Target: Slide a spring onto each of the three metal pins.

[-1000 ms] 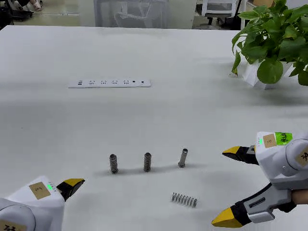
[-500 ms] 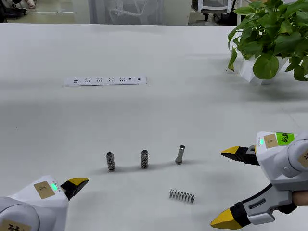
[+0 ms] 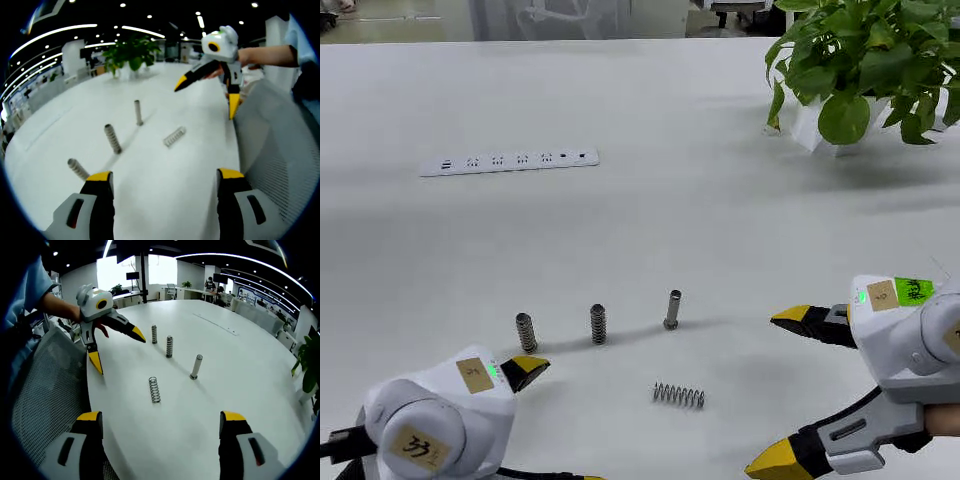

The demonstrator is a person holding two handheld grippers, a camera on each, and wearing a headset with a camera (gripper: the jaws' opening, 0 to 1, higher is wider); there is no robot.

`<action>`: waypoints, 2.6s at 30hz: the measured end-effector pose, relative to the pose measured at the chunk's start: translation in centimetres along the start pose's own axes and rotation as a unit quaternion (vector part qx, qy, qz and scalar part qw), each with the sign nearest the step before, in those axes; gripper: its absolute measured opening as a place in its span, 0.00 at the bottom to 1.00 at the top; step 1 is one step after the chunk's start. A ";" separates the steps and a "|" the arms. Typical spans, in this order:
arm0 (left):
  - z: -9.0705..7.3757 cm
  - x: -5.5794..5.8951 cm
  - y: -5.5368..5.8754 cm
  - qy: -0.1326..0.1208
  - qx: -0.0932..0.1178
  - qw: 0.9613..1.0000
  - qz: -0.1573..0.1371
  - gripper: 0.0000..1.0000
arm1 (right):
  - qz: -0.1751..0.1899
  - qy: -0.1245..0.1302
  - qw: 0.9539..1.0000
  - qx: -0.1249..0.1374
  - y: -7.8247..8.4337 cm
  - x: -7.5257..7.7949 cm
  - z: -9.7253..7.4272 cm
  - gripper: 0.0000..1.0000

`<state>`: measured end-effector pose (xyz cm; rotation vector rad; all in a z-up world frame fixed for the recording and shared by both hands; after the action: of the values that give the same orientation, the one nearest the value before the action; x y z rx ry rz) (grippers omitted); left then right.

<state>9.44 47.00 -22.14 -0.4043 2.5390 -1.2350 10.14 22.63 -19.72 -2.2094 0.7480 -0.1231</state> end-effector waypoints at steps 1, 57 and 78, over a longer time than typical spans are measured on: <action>0.2 -0.1 -0.2 0.004 0.001 1.000 0.004 0.85 | 0.002 0.001 1.000 0.001 0.1 0.0 -0.1 0.98; 8.2 -1.7 -5.0 0.185 -0.100 0.960 0.184 0.20 | 0.055 0.011 0.998 0.022 2.4 -0.8 -1.1 0.96; 8.5 -1.4 -4.7 0.190 -0.125 0.953 0.202 0.13 | 0.060 0.012 0.998 0.028 2.6 -0.9 -1.2 0.96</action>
<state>14.52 38.63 -23.20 0.3299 2.9082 -0.9048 7.80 20.95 -20.63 -2.1081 0.8774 -0.1102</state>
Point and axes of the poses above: the centre of the closed fingertips' face, and the gripper's own axes: z roughly forward along the fingers, x roughly to its right, y roughly out of its underside, the point moved 8 cm from there along -z, roughly backward along the fingers, and after that the axes turned 11 degrees about z, right-handed, at the moved point
